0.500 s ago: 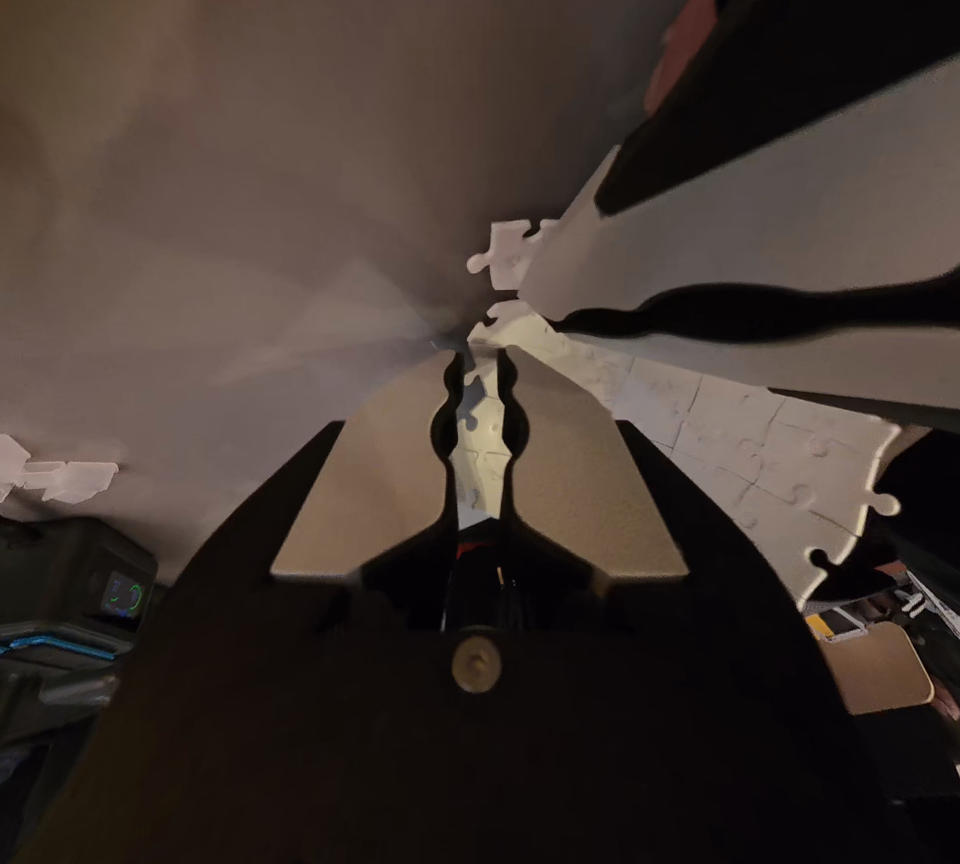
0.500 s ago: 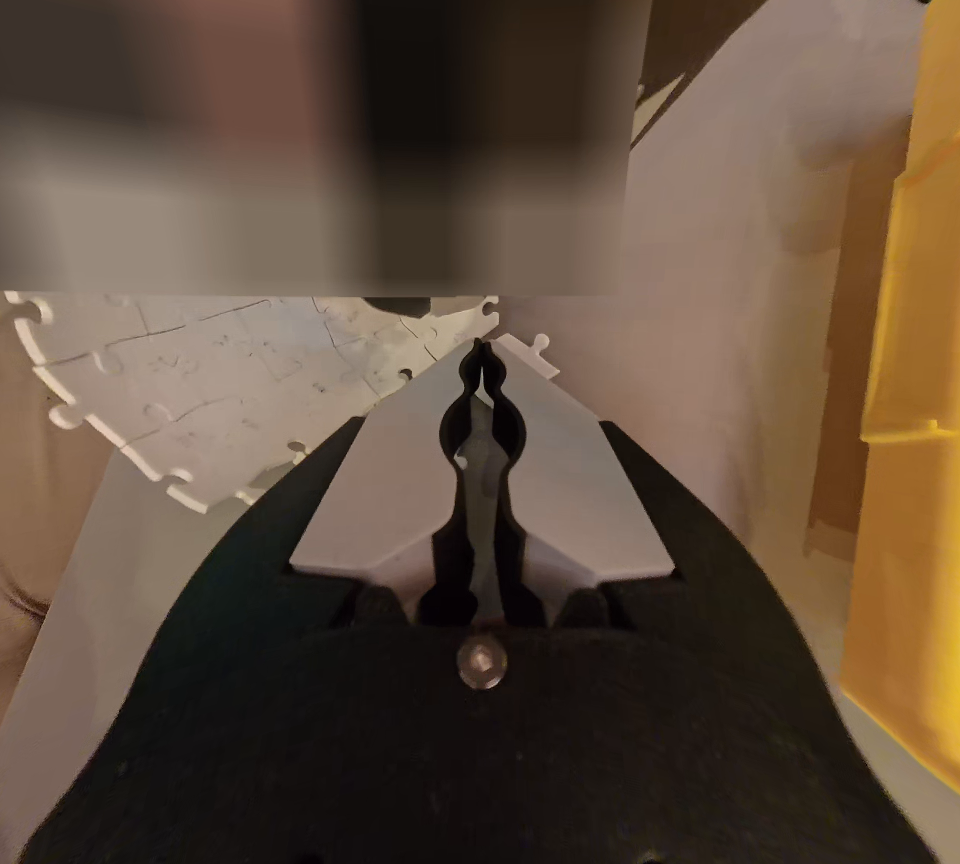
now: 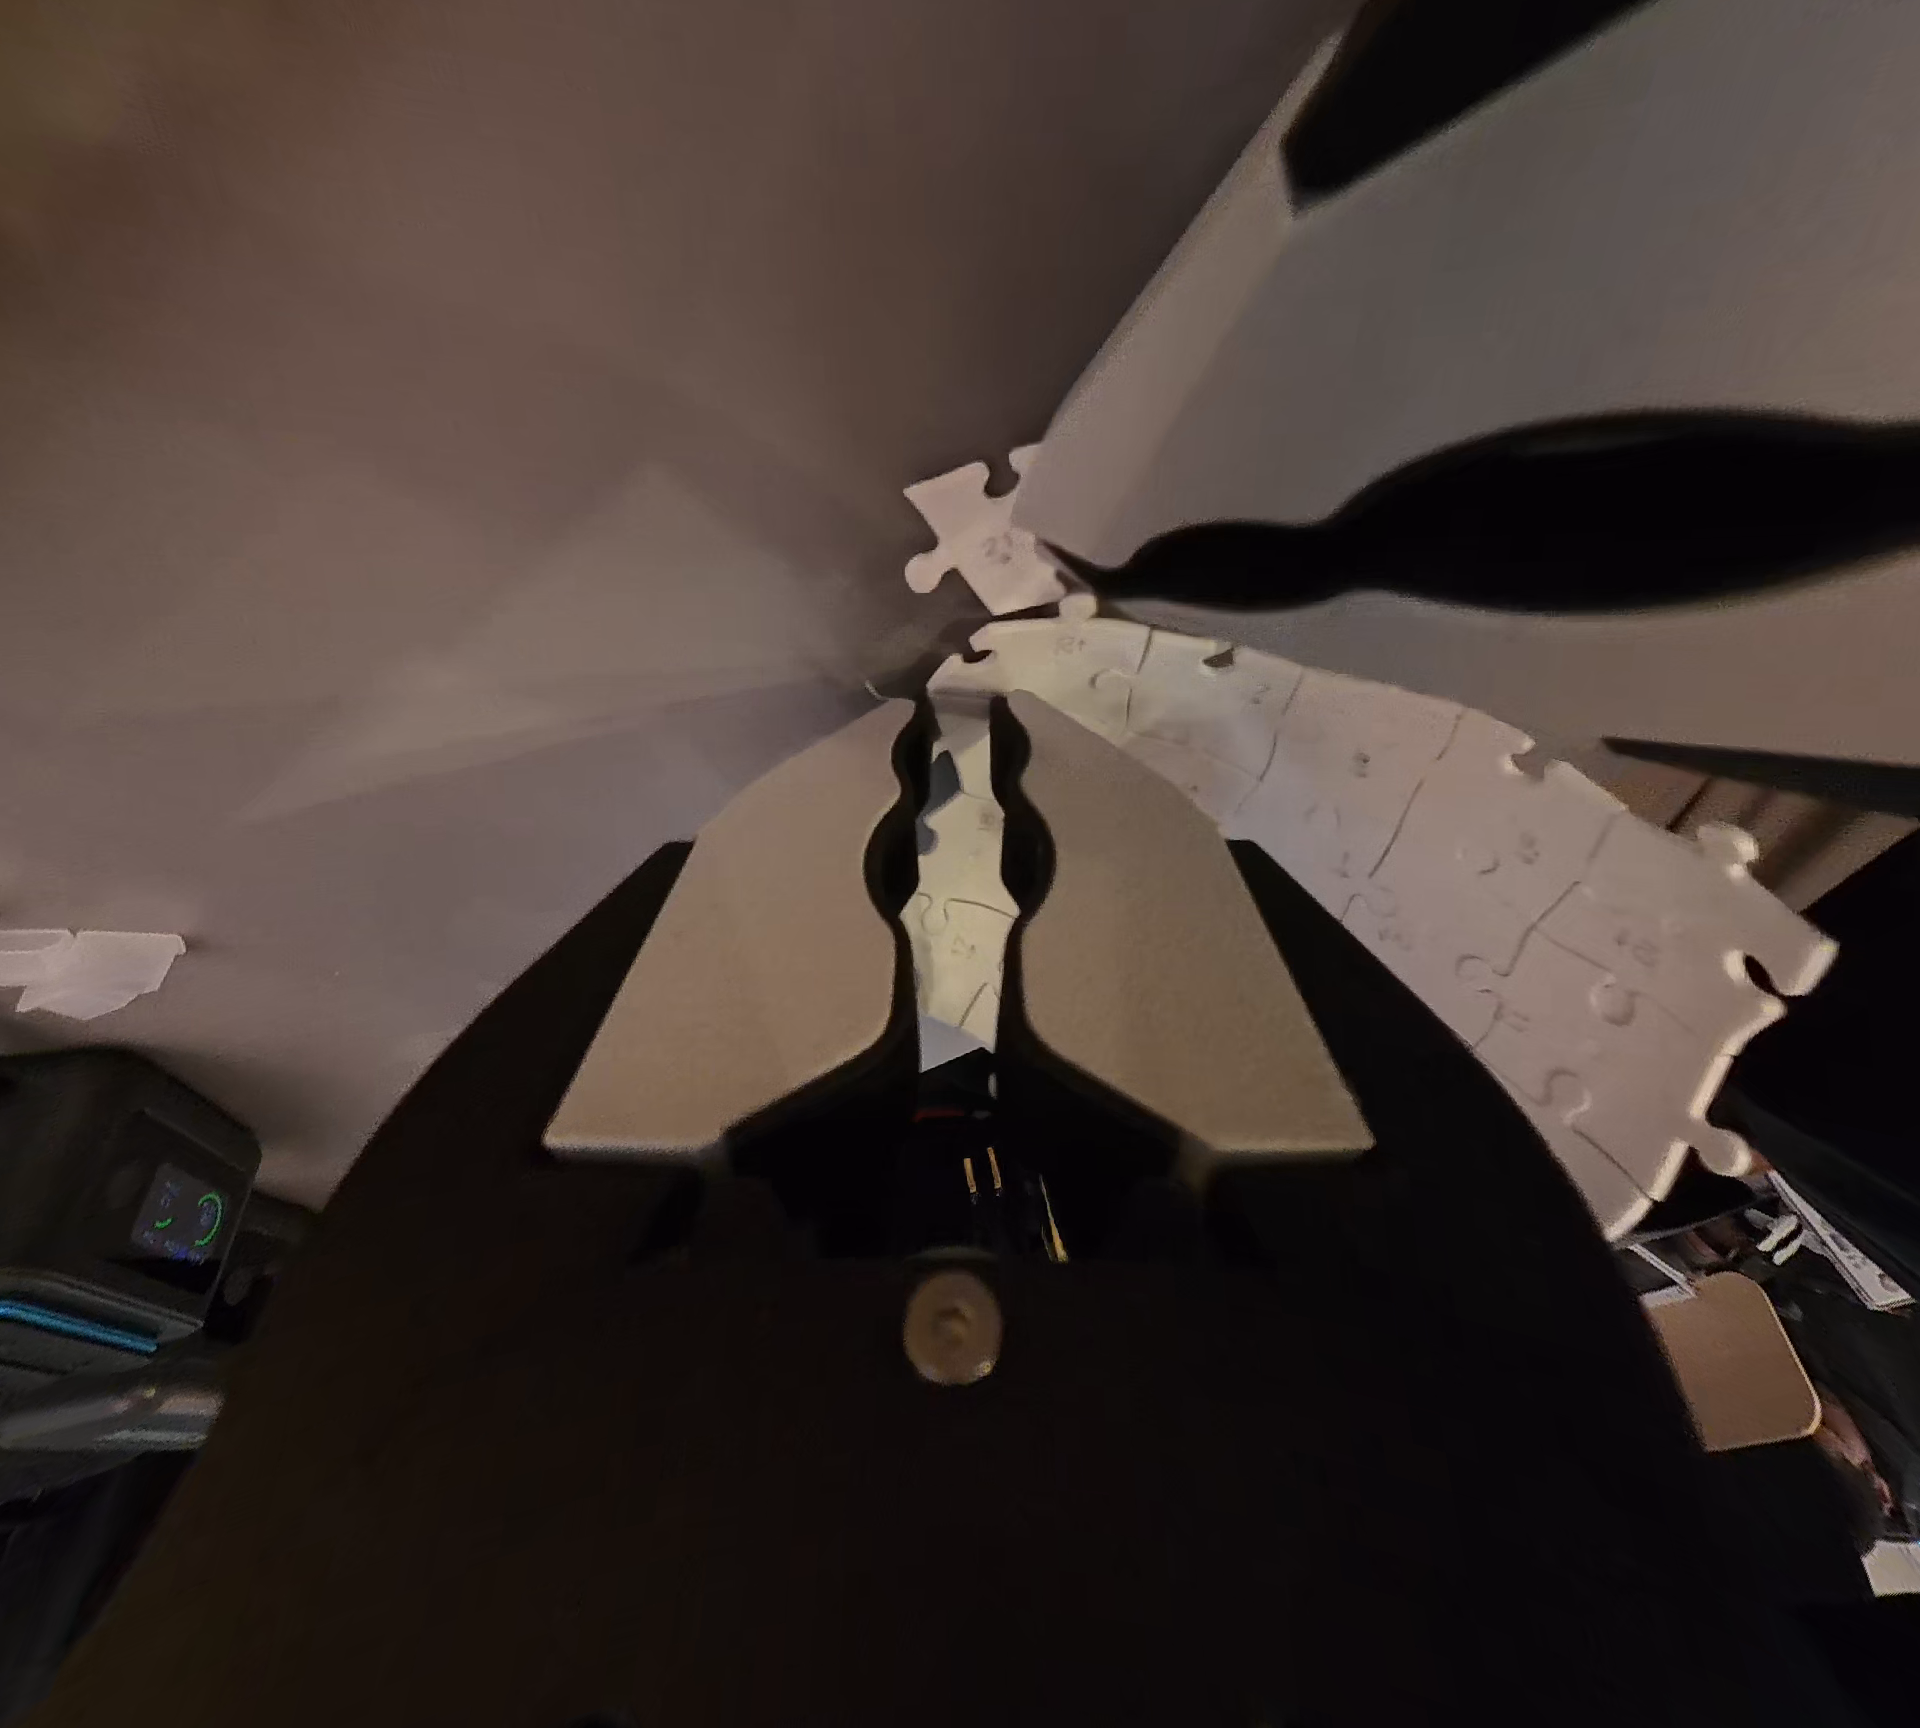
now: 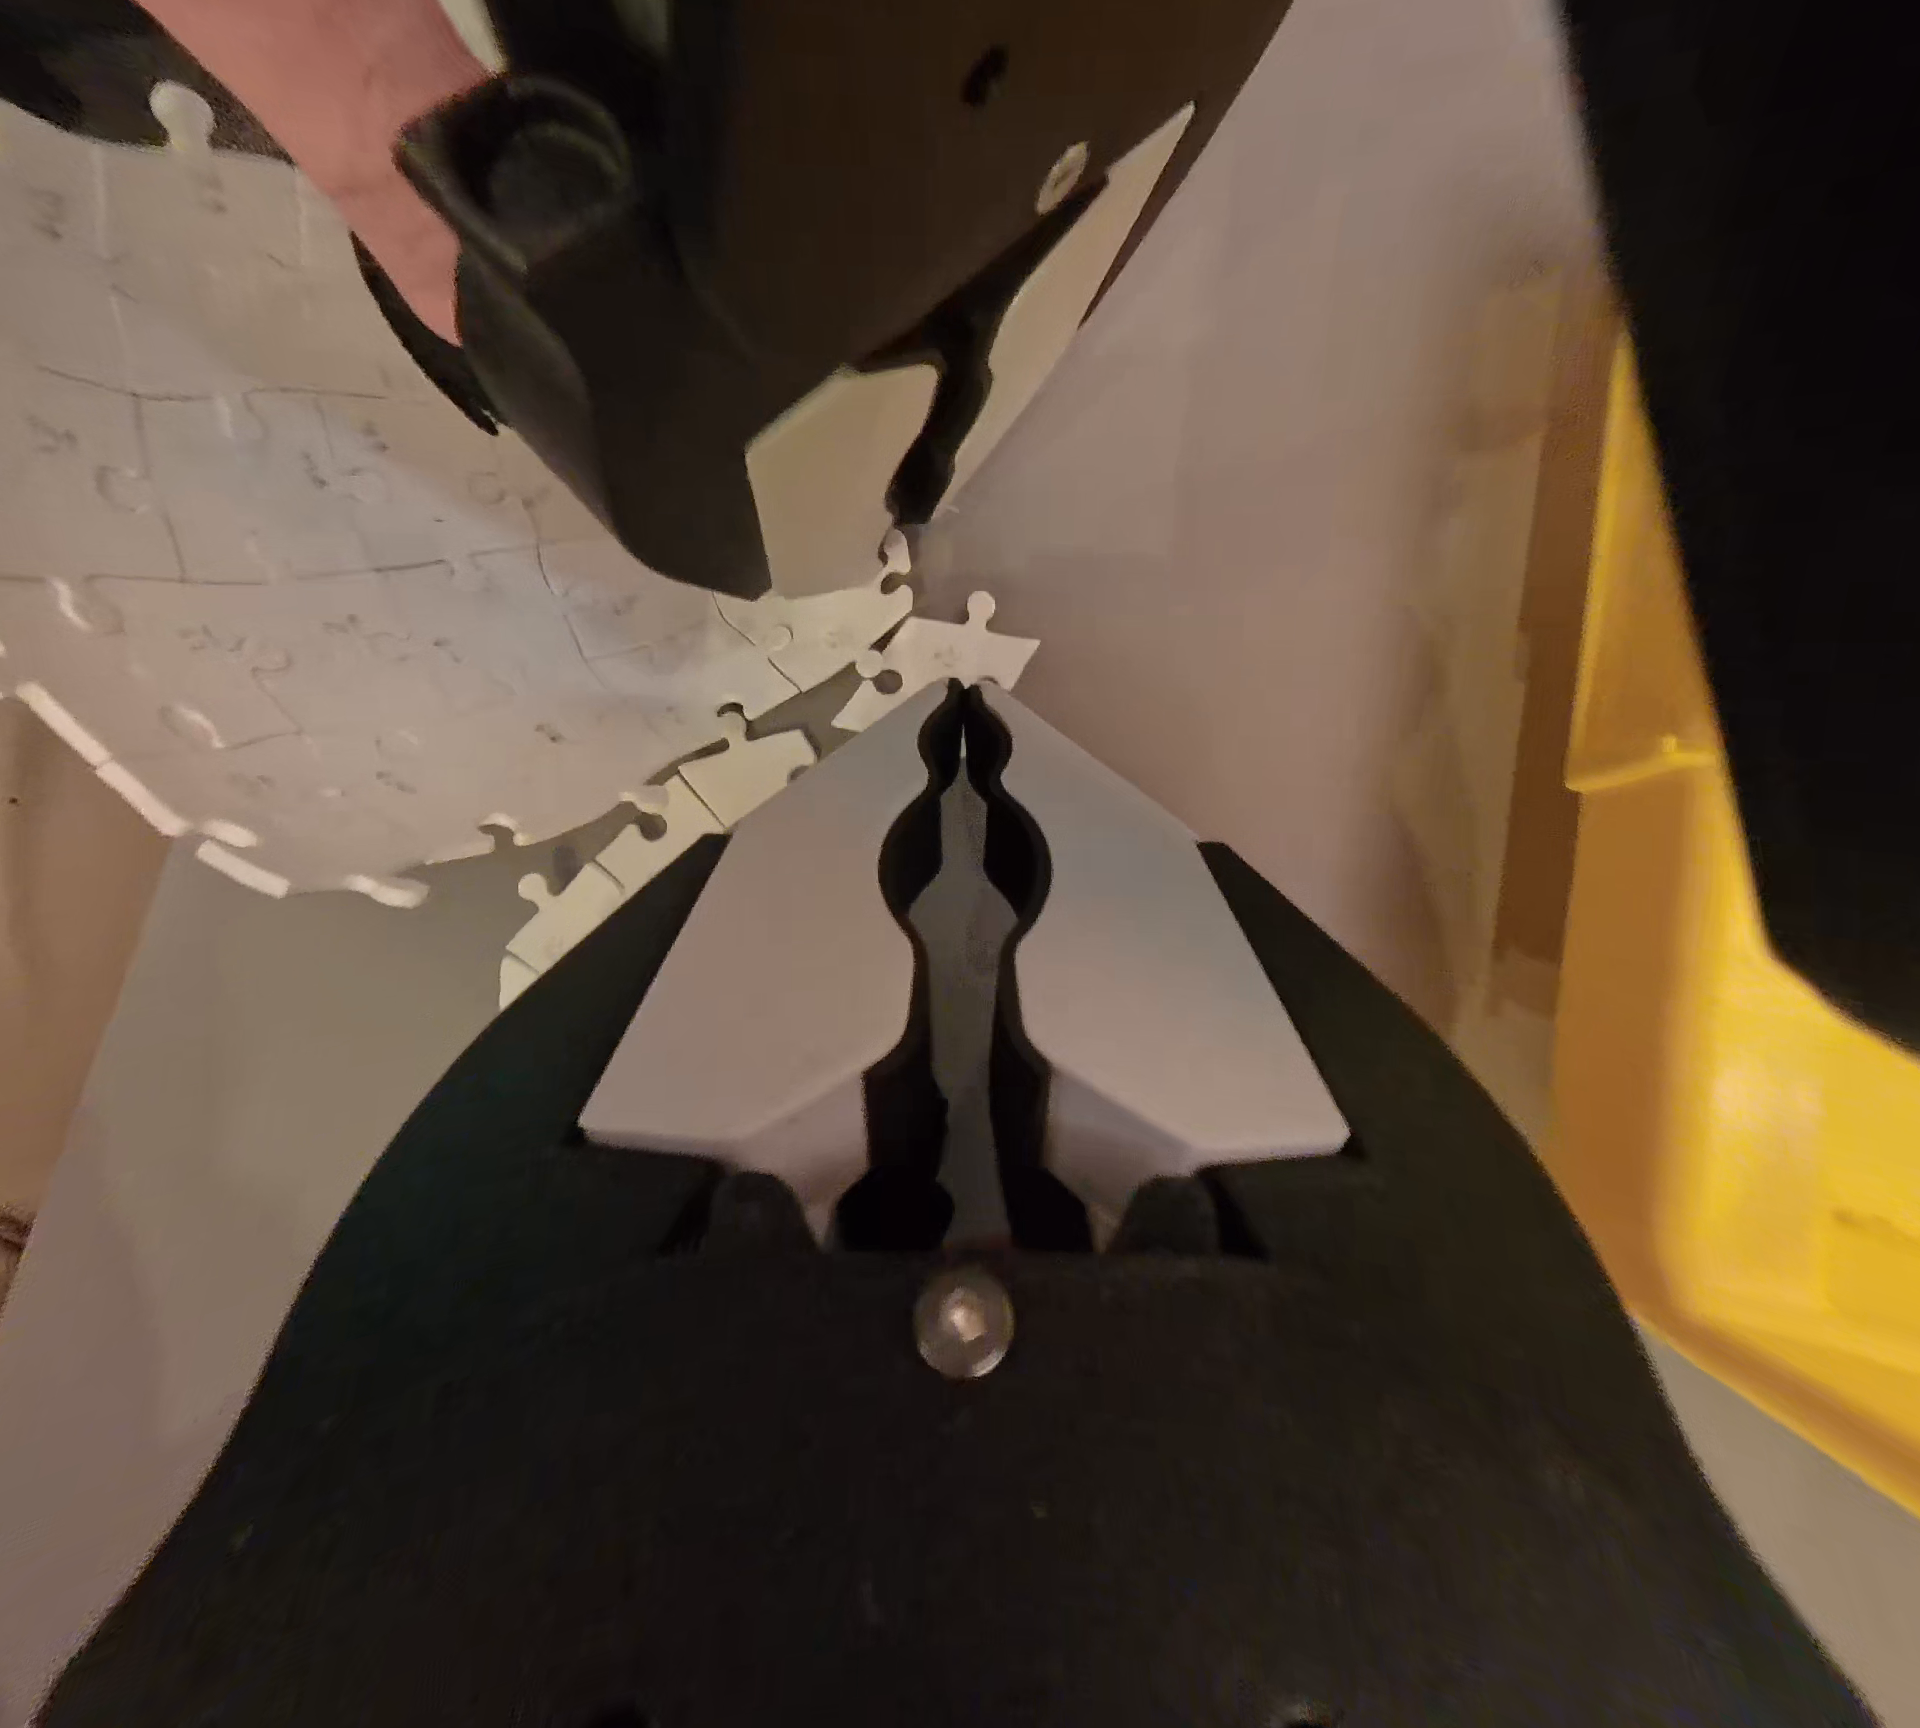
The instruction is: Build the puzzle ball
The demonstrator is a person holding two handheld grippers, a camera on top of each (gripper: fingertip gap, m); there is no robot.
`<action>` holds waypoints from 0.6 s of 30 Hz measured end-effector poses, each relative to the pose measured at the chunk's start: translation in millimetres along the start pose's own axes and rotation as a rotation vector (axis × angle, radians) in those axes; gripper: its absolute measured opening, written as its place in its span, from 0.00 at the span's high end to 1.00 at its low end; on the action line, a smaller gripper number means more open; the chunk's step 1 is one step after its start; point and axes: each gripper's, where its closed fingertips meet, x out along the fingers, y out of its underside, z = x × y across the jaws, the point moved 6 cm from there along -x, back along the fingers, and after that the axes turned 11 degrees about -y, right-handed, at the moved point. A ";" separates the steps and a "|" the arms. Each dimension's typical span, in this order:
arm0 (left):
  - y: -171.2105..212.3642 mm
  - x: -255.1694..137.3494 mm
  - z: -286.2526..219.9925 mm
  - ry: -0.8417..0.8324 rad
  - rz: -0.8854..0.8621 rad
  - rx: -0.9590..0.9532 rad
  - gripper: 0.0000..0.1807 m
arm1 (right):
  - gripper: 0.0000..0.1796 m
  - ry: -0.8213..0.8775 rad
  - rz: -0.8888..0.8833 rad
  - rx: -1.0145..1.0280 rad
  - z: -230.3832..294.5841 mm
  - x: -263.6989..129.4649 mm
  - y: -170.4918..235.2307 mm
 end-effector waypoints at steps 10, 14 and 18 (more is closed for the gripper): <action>-2.3 -0.2 0.0 -0.004 0.029 -0.004 0.95 | 1.00 0.019 0.019 0.012 6.8 5.5 2.1; -2.4 -0.2 0.1 -0.002 0.031 -0.007 0.95 | 1.00 0.025 0.027 0.009 10.1 6.3 2.2; -2.6 -0.2 0.0 -0.005 0.034 -0.008 0.95 | 1.00 0.030 0.015 0.009 11.5 5.9 1.0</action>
